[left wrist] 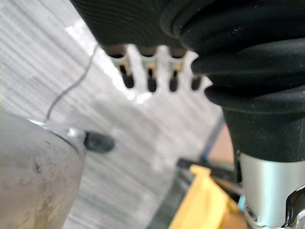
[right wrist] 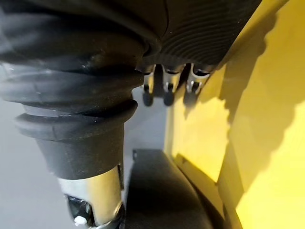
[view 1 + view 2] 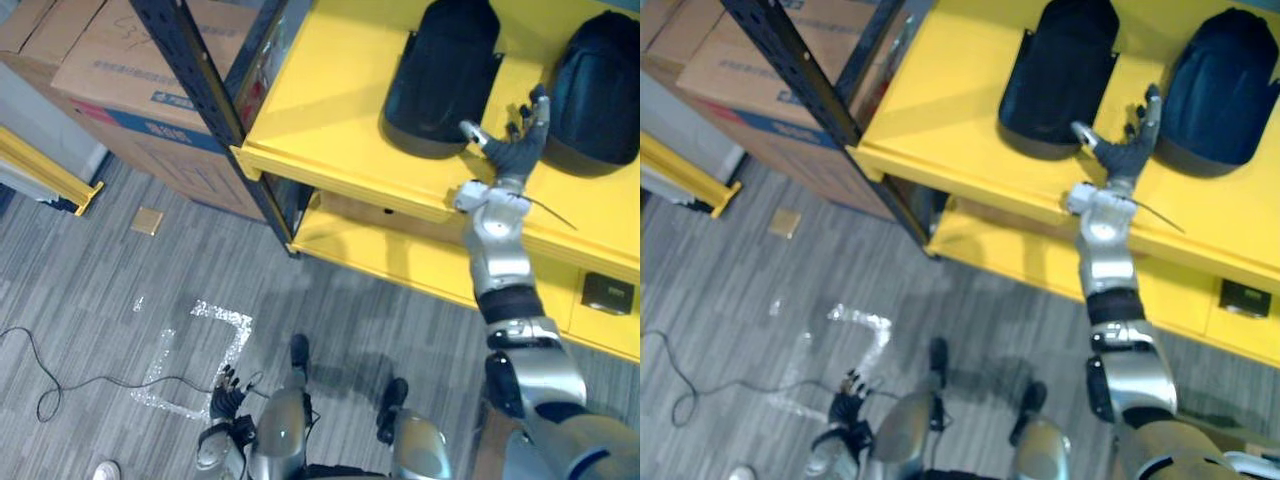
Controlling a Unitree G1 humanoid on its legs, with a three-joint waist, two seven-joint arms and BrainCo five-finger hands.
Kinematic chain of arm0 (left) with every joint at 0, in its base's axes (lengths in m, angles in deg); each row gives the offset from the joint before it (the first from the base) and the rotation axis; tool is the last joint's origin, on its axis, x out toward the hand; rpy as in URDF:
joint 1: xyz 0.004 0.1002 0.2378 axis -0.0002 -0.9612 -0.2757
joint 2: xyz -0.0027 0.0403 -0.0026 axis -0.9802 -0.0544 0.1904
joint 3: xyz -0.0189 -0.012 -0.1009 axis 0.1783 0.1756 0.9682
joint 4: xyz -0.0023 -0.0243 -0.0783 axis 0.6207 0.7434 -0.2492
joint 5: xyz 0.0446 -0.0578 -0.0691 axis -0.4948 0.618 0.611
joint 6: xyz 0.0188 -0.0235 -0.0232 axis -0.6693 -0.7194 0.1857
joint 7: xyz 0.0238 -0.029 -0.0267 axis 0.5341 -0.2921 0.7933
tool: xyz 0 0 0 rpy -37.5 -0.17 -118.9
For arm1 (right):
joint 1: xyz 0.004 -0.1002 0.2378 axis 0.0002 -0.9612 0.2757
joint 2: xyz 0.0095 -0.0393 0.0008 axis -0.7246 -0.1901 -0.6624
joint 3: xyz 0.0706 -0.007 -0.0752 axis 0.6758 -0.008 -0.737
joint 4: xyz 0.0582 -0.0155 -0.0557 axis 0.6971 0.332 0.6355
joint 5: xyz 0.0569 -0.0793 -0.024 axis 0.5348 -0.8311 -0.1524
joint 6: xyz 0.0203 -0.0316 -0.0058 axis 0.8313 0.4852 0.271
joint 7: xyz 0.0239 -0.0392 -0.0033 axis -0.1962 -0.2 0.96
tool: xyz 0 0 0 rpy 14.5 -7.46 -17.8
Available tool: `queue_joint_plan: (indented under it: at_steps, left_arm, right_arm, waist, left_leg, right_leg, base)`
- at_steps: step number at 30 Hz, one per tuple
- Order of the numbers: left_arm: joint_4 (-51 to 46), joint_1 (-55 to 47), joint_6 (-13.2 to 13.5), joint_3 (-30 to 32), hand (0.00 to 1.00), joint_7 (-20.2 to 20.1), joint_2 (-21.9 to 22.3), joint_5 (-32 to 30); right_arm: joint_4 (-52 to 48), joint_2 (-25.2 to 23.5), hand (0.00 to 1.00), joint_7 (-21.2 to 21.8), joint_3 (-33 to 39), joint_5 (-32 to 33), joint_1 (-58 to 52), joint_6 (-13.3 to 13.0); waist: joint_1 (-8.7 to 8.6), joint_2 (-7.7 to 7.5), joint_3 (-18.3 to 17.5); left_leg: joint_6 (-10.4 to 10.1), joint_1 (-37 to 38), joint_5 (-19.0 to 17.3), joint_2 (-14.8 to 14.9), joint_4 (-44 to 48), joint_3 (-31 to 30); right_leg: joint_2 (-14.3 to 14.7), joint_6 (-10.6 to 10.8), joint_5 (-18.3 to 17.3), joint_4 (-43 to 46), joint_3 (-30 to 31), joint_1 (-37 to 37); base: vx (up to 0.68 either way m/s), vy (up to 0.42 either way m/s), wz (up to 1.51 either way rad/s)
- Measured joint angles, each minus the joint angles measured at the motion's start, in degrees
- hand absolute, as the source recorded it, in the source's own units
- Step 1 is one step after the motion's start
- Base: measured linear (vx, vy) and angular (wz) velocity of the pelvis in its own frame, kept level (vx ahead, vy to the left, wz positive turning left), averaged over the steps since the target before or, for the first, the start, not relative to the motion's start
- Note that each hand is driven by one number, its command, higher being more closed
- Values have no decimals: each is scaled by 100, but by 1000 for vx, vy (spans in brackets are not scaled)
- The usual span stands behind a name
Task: Walk over and take plastic housings, then place them on the shelf
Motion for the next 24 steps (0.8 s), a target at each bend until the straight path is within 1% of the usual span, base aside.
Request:
queue_joint_plan:
  at_steps: [4,6,11,14,15,16,18,19,24]
  left_arm:
    - [0,13,20,-9,0,2,-2,23]
    - [1,50,23,-71,0,3,-2,174]
    - [3,57,27,-207,0,2,7,222]
    - [3,58,27,-209,0,1,7,221]
    - [3,57,27,-212,0,1,7,221]
    - [3,58,27,-220,0,-1,7,221]
    - [3,58,27,-222,0,-3,7,221]
    - [3,59,23,-223,0,-3,7,218]
    - [-4,59,8,-218,0,-3,7,213]
  right_arm:
    - [108,86,0,-175,11,0,67,-9]
    - [141,156,0,-243,92,-4,82,-58]
    - [300,210,0,-207,173,-6,148,-169]
    - [320,231,0,-97,168,-7,148,-197]
    - [338,245,0,-30,166,-2,148,-224]
    - [408,264,0,162,167,18,148,-353]
    - [435,296,0,487,127,24,146,-460]
    - [432,302,0,769,92,81,145,-536]
    - [380,375,0,1529,-407,410,138,-557]
  waist:
    - [2,33,16]
    - [1,88,43]
    - [1,118,46]
    - [0,122,47]
    - [0,125,48]
    - [-1,135,53]
    - [-2,154,59]
    - [-3,171,67]
    - [-2,208,54]
  left_leg:
    - [-2,0,3,4,0,29]
    - [8,5,11,-7,0,33]
    - [15,7,20,-23,-1,55]
    - [14,6,28,-27,-1,67]
    - [15,5,34,-28,-1,65]
    - [18,5,40,-30,-1,56]
    - [18,5,51,-33,-1,46]
    - [19,5,56,-32,-1,42]
    - [15,5,76,-26,-1,25]
  right_leg:
    - [-8,-1,-1,31,43,-36]
    - [-31,-1,-1,49,48,-41]
    - [-75,4,-18,121,83,-93]
    - [-81,1,-24,150,93,-115]
    - [-84,-1,-27,161,92,-119]
    - [-87,-1,-34,183,89,-122]
    - [-88,-3,-43,208,85,-127]
    - [-87,-4,-43,212,82,-127]
    - [-85,-3,-43,233,68,-123]
  base:
    - [7,-11,-5]
    - [0,0,0]
    - [1,-2,-1]
    - [2,-3,-1]
    - [0,0,0]
    - [0,0,0]
    - [0,0,0]
    - [0,0,0]
    - [0,0,0]
